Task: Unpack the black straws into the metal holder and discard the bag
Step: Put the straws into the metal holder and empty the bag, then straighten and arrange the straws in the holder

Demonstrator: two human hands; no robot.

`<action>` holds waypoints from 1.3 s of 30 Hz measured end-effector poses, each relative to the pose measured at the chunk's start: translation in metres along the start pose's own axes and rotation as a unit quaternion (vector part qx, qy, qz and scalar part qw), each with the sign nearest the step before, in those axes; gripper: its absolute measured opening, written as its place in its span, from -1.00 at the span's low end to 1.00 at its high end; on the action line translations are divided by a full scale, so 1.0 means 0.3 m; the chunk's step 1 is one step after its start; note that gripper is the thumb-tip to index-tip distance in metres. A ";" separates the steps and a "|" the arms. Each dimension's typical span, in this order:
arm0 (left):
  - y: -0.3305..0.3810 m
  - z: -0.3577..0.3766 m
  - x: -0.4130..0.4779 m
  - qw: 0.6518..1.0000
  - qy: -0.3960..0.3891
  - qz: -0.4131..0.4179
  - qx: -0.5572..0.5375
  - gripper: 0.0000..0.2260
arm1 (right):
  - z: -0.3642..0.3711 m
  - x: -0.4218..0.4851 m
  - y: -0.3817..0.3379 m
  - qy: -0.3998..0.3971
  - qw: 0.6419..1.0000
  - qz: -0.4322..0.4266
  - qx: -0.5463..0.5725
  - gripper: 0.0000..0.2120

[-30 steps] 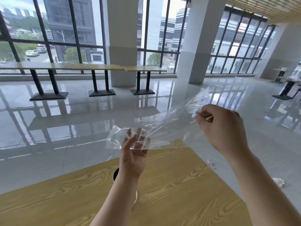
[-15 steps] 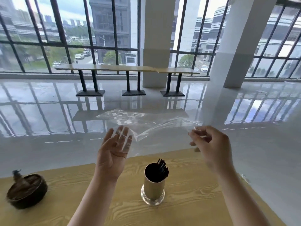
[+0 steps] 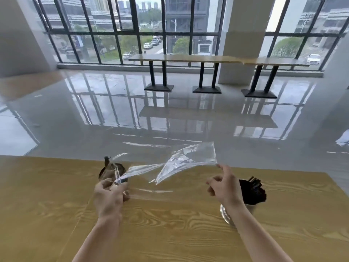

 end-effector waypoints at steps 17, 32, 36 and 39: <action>-0.438 -0.104 0.012 0.916 -0.105 -0.037 0.385 -0.52 | 0.409 0.001 0.386 -0.141 0.937 0.100 -0.304 -0.46; -0.424 0.007 -0.084 0.750 -0.076 0.110 0.647 -0.05 | 0.439 -0.019 0.525 -0.139 0.899 0.106 -0.401 -0.66; -0.412 0.073 -0.096 0.681 -0.093 0.213 0.695 -0.21 | 0.490 -0.042 0.491 -0.165 0.851 0.058 -0.496 -0.63; -0.487 0.132 -0.094 0.603 -0.183 0.199 0.750 -0.37 | 0.554 -0.066 0.481 -0.212 0.835 0.026 -0.506 -0.66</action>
Point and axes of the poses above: each hand's wrist, its own x-axis towards the middle knuckle, its own z-axis out of the palm, y = z × x, the point moved 10 cm from there along x, towards the middle knuckle, and after that the axes turned 11 degrees about -y, right-handed, at the moved point
